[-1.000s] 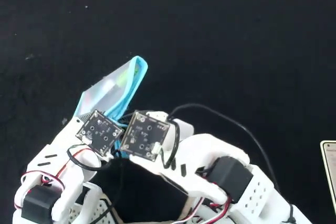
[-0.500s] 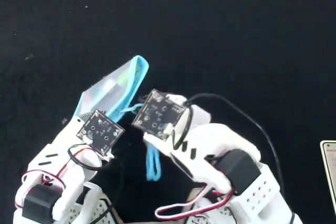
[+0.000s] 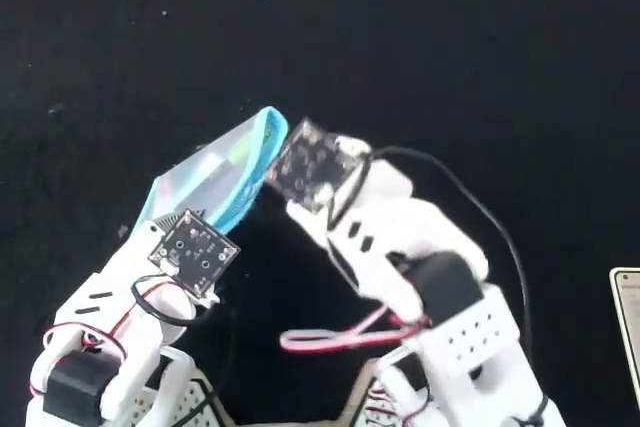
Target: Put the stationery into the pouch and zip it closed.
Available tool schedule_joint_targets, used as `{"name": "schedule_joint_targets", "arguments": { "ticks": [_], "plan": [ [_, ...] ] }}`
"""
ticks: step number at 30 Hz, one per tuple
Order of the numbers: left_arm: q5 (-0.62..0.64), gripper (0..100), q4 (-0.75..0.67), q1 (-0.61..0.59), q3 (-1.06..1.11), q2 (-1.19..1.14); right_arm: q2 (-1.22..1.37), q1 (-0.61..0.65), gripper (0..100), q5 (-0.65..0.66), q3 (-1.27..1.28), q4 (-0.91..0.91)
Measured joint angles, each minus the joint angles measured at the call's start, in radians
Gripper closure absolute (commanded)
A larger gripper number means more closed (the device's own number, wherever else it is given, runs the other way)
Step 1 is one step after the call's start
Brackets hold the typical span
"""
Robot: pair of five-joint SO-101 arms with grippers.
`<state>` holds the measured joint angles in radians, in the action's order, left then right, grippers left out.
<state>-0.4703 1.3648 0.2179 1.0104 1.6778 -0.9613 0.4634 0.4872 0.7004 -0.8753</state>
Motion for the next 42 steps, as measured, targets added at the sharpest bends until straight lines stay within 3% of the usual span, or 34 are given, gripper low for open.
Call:
{"name": "schedule_joint_targets", "arguments": {
  "ticks": [12,21,34,36,40,42],
  "plan": [
    [0.0,97,0.0,0.0,0.0,0.0,0.222,-0.137,98.8,0.002,-0.002,0.264],
    [0.0,97,-0.003,0.0,0.0,-0.003,0.413,-0.172,98.8,0.003,-0.135,0.275],
    [0.0,97,-0.003,0.0,0.002,-0.006,0.425,-0.173,98.2,0.003,-0.144,0.221],
    [0.0,97,-0.003,0.0,0.002,-0.006,0.425,-0.175,94.0,-0.009,-0.16,0.181],
    [0.0,97,0.0,0.0,0.002,-0.003,0.414,-0.173,76.1,-0.081,-0.249,-0.012],
    [0.0,97,-0.003,0.0,0.002,-0.002,0.396,-0.155,73.8,-0.121,-0.311,-0.138]
  ]
}}
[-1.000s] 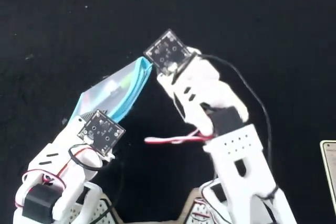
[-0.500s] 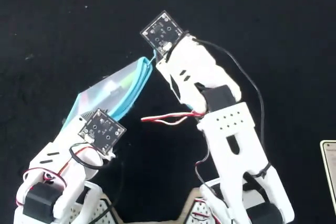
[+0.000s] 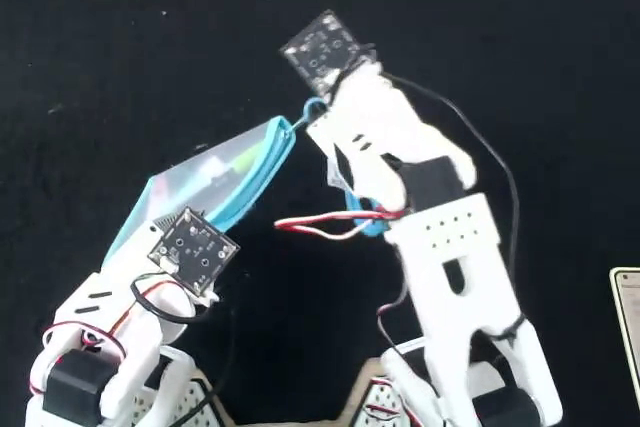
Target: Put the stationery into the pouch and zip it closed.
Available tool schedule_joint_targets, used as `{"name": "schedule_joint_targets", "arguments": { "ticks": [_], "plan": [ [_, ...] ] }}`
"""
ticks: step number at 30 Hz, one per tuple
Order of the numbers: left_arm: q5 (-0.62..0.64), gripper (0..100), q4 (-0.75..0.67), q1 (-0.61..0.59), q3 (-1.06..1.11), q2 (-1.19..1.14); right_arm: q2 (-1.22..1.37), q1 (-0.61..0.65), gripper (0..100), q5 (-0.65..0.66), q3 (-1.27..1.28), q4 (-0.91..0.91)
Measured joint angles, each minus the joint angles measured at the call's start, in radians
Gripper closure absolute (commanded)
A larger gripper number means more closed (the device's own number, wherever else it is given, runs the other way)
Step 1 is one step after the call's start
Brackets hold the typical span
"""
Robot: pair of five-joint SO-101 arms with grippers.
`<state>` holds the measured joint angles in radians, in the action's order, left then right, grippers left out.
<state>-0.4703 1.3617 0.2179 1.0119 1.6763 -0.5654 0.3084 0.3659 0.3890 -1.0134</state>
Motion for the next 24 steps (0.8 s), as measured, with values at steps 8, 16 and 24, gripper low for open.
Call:
{"name": "schedule_joint_targets", "arguments": {
  "ticks": [8,16,24],
  "plan": [
    [0.008,97,-0.138,-0.003,0.031,-0.008,-0.118,0.141,81.0,-0.028,-0.288,-0.365],
    [0.083,97,-0.339,-0.066,0.135,-0.002,-0.221,0.17,81.6,-0.028,-0.419,-0.496],
    [0.13,97,-0.588,-0.178,0.213,-0.012,-0.299,-0.015,97.2,-0.028,-0.204,-0.465]
  ]
}}
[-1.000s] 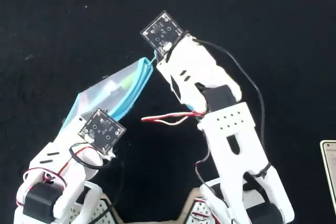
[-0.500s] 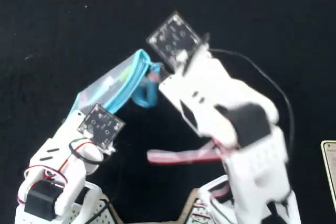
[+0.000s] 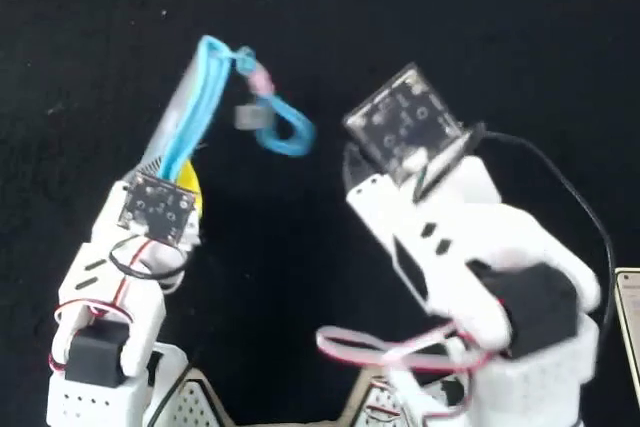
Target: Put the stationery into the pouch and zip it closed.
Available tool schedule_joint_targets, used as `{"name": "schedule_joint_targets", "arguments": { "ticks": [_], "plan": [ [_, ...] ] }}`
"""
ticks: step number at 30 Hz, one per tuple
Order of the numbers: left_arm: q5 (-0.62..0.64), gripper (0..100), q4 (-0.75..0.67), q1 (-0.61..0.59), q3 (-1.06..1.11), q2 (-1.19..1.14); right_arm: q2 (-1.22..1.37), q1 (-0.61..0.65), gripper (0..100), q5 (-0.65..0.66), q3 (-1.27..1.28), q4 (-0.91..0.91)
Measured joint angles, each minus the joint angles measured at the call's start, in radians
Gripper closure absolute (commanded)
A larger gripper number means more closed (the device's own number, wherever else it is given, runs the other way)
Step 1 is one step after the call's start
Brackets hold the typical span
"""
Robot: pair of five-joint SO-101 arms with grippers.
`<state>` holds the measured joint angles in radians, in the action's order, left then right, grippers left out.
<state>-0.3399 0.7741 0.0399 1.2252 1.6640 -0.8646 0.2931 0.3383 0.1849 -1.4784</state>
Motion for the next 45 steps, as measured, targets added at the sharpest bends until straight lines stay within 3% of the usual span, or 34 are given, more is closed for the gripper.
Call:
{"name": "schedule_joint_targets", "arguments": {
  "ticks": [8,15,21,31,36,45],
  "plan": [
    [0.0,97,-0.209,-0.009,0.0,-0.011,-0.089,-0.212,98.7,-0.002,0.529,0.204],
    [0.0,97,-0.339,-0.011,-0.015,-0.259,-0.295,-0.23,98.6,-0.002,0.951,0.44],
    [0.0,97,-0.353,-0.011,-0.183,-0.572,-0.437,-0.229,98.4,-0.041,1.227,0.577],
    [0.018,96,-0.384,0.048,-0.394,-0.965,-0.583,-0.229,98.3,-0.078,1.404,0.643],
    [0.11,84,-0.385,0.091,-0.407,-1.034,-0.646,-0.23,98.3,-0.078,1.444,0.643],
    [0.316,83,-0.365,0.104,-0.416,-1.094,-0.735,-0.229,98.3,-0.077,1.482,0.643]
  ]
}}
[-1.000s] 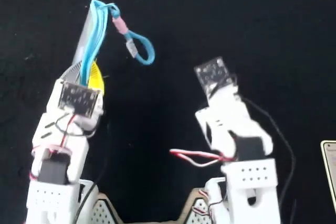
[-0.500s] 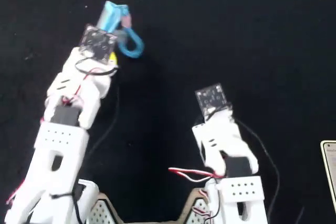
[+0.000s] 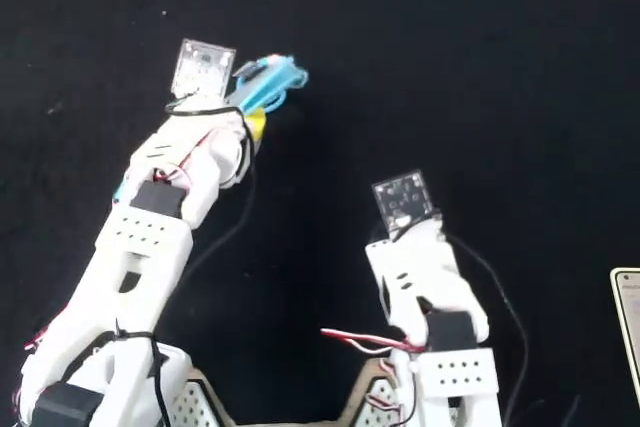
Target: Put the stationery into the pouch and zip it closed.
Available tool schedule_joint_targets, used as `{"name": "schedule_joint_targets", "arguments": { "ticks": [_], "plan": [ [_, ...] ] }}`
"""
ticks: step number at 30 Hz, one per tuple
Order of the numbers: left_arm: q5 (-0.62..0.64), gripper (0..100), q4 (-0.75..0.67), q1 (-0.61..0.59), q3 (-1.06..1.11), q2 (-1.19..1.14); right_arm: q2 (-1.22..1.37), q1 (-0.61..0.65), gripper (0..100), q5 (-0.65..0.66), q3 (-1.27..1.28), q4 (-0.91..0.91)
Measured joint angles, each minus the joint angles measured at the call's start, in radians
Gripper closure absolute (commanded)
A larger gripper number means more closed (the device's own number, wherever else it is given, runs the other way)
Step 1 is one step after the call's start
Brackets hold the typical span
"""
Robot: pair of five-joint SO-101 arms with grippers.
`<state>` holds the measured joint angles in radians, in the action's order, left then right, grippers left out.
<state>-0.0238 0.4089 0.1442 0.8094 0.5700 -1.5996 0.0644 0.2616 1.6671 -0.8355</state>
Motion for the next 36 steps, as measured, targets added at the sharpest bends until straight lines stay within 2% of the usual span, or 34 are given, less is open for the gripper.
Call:
{"name": "schedule_joint_targets", "arguments": {
  "ticks": [4,9,13,21,29,31,35,36],
  "plan": [
    [0.032,83,0.13,0.005,-0.103,-0.002,-0.009,0.0,98.3,-0.002,0.0,0.0],
    [0.034,79,0.367,0.103,-0.216,-0.014,-0.009,-0.002,98.3,-0.002,0.0,0.0],
    [0.034,69,0.397,0.135,-0.23,-0.014,-0.009,-0.002,98.3,-0.002,0.0,0.0],
    [0.034,71,0.391,0.13,-0.252,-0.012,-0.009,-0.002,98.3,-0.002,0.005,0.0],
    [0.034,71,0.37,0.048,-0.253,-0.012,-0.011,0.023,98.3,0.0,0.018,0.0],
    [0.034,76,0.417,0.018,-0.253,-0.012,-0.011,0.021,98.3,-0.002,0.018,0.0],
    [0.034,96,0.526,-0.064,-0.253,-0.012,-0.011,0.023,98.3,-0.002,0.018,0.0],
    [0.034,98,0.548,-0.089,-0.253,-0.009,-0.011,0.023,98.3,-0.002,0.018,0.003]
  ]
}}
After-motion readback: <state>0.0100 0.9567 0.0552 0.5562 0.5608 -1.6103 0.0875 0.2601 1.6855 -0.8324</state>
